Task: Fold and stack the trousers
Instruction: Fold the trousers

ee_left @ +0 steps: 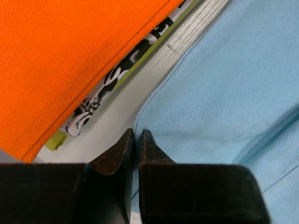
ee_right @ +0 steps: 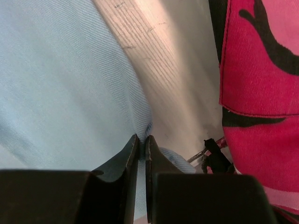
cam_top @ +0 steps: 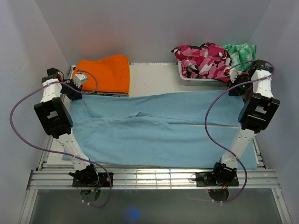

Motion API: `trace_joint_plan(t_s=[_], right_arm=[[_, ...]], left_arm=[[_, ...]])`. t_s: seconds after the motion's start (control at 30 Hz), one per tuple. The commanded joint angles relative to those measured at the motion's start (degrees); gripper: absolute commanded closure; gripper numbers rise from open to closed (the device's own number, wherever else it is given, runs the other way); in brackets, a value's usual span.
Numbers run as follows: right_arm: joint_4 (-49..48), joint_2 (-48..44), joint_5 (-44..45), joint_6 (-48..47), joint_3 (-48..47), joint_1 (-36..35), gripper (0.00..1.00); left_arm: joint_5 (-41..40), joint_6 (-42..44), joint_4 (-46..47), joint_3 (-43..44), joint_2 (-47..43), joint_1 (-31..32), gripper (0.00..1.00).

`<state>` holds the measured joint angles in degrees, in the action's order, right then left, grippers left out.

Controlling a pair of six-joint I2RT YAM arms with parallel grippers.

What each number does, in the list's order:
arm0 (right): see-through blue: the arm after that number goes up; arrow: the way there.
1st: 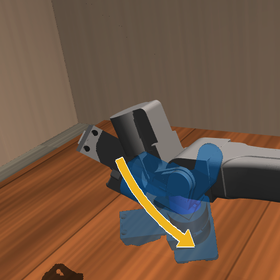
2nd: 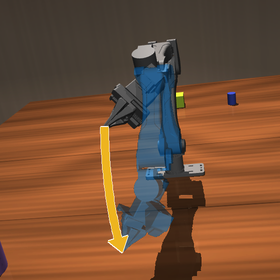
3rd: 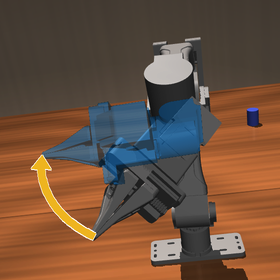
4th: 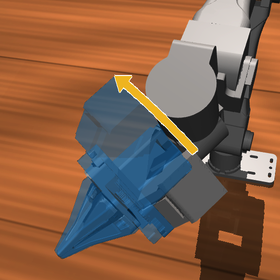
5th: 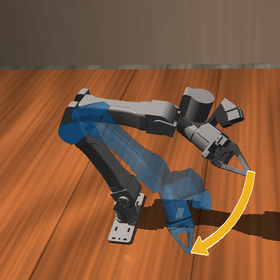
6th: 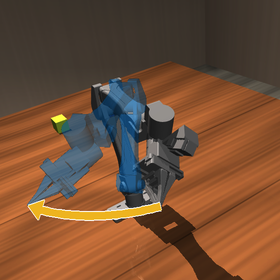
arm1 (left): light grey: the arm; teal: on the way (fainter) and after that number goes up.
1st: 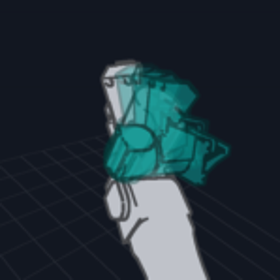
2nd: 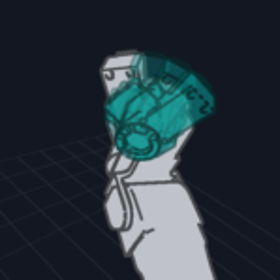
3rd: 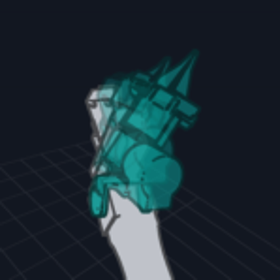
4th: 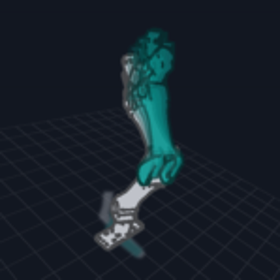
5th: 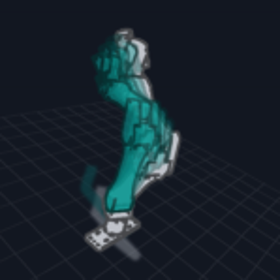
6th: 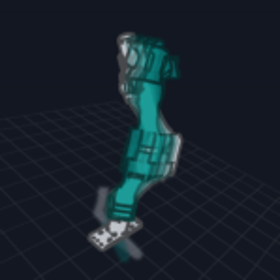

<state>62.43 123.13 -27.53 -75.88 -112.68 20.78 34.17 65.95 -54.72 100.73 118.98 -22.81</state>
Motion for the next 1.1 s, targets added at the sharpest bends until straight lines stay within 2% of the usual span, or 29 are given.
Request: trace_joint_plan(t_s=[0.0, 0.3, 0.43, 0.53, 0.63, 0.87, 1.03, 1.07], right_arm=[[-0.2, -3.1, -0.2, -6.7, 0.0, 1.6, 0.92], [1.6, -7.2, -2.5, -8.7, 1.5, 4.4, 0.92], [2.4, -10.1, -4.5, -9.0, 0.8, 6.3, 0.92], [1.5, -11.7, -6.0, -8.2, 0.4, 7.4, 0.92], [-1.7, -13.3, -7.3, -5.9, 1.0, 7.4, 0.92], [-18.2, -18.9, -13.9, 9.5, 4.8, 6.9, 0.92], [-33.0, -21.8, -17.0, 26.6, 6.4, 6.1, 0.92], [-36.4, -22.2, -17.1, 29.5, 7.3, 6.1, 0.92]], left_arm=[[1.8, 0.4, 4.4, -2.7, -6.7, -1.3, 1.00], [2.0, -1.9, 17.7, -14.0, -17.1, -2.4, 1.00], [2.3, -5.3, 22.3, -14.9, -20.1, -3.8, 1.00], [1.6, -12.1, 28.4, -14.5, -20.6, -5.6, 1.00], [0.4, -16.4, 30.5, -12.1, -20.1, -5.9, 1.00], [1.9, -24.5, 38.3, -19.5, -26.2, -5.9, 1.00], [-0.1, -29.2, 46.3, -27.9, -29.6, -6.4, 1.00], [-0.1, -32.3, 48.0, -28.9, -30.1, -7.0, 1.00]])
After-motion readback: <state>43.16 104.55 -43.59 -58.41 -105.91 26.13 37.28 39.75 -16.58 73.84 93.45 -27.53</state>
